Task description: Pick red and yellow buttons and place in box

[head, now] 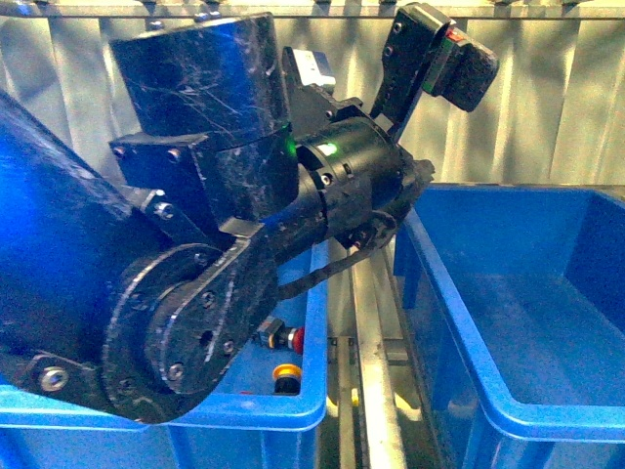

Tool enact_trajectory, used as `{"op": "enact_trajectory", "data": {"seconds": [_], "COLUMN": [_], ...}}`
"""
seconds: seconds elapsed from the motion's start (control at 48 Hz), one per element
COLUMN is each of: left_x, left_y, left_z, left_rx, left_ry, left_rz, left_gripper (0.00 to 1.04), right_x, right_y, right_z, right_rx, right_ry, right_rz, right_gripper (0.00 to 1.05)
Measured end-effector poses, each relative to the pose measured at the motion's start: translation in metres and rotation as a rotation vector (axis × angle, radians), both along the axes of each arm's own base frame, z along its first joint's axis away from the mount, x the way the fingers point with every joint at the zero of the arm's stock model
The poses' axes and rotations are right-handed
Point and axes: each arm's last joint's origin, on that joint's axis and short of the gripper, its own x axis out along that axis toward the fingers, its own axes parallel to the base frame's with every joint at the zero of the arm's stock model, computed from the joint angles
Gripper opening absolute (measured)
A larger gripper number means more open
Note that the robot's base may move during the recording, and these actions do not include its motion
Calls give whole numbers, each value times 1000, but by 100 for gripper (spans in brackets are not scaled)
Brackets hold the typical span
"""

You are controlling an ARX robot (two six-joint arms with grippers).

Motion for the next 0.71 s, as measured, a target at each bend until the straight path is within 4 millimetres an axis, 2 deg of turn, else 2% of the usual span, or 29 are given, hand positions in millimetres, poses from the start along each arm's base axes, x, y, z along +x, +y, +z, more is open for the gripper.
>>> {"op": "enact_trajectory", "data": {"seconds": [0.208, 0.459, 0.542, 0.709], "left_x": [-35, -83, -110, -158], "left_y": [39, 106, 138, 170], "left_z": [13, 26, 27, 24], "left_rx": [49, 144, 185, 251], "left_ry": [-29, -79, -98, -117], "left_rz": [95, 271, 331, 369], "left_gripper": [97, 97, 97, 97], "right_x": [-1, -9, -14, -23], "right_y": [-2, 6, 11, 19], "right_z": [-6, -2, 0, 7], "right_rx": [-35, -108, -126, -160], "right_ry": [51, 70, 80, 72], "right_rz": [-28, -28, -35, -38], "right_gripper": [29, 28, 28, 28]}}
